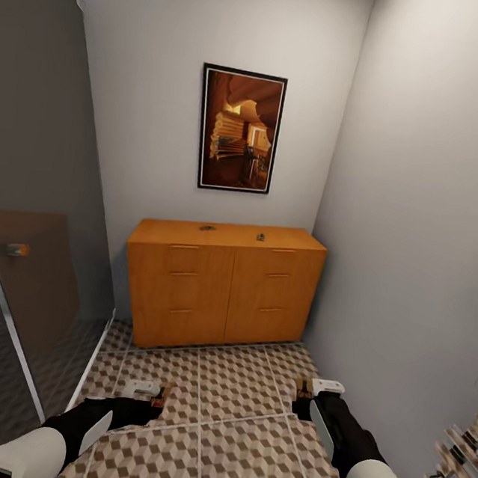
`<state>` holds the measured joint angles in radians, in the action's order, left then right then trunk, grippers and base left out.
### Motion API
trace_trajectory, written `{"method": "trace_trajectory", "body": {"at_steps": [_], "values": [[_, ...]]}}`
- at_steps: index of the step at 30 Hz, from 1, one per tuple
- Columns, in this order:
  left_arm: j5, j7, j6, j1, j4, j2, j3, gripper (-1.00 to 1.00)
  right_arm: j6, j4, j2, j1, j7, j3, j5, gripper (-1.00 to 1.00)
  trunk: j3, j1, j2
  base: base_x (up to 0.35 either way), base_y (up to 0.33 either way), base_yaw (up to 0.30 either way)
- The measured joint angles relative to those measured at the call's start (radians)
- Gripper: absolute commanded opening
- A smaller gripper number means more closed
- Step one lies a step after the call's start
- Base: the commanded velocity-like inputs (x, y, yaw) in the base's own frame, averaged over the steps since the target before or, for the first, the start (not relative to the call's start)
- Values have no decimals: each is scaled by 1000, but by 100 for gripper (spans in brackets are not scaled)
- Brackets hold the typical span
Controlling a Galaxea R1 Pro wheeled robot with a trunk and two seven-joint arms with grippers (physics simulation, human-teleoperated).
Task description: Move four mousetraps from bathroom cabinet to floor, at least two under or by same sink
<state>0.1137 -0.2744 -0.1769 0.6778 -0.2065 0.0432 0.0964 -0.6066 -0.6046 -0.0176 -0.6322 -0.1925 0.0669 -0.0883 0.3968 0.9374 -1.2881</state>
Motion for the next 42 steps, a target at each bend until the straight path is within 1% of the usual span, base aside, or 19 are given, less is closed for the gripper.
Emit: {"method": "trace_trajectory", "body": {"at_steps": [10,14,19,31,42], "values": [[0,1,1,0,1,-1,0,-100,0,0,-1,-1,-2,0,0,-100,0,0,0,-346,0,0],[0,0,1,0,2,1,0,-100,0,0,-5,-1,-2,0,0,-100,0,0,0,-232,0,0],[0,-2,1,0,2,2,0,-100,0,0,-9,0,0,0,0,-100,0,0,0,-61,0,0],[0,-2,1,0,0,4,1,-100,0,16,-7,0,2,0,0,-100,0,-1,0,-4,0,4],[0,0,0,0,1,6,-1,-100,1,17,-8,-1,-3,0,1,-100,0,-1,0,0,0,225]]}}
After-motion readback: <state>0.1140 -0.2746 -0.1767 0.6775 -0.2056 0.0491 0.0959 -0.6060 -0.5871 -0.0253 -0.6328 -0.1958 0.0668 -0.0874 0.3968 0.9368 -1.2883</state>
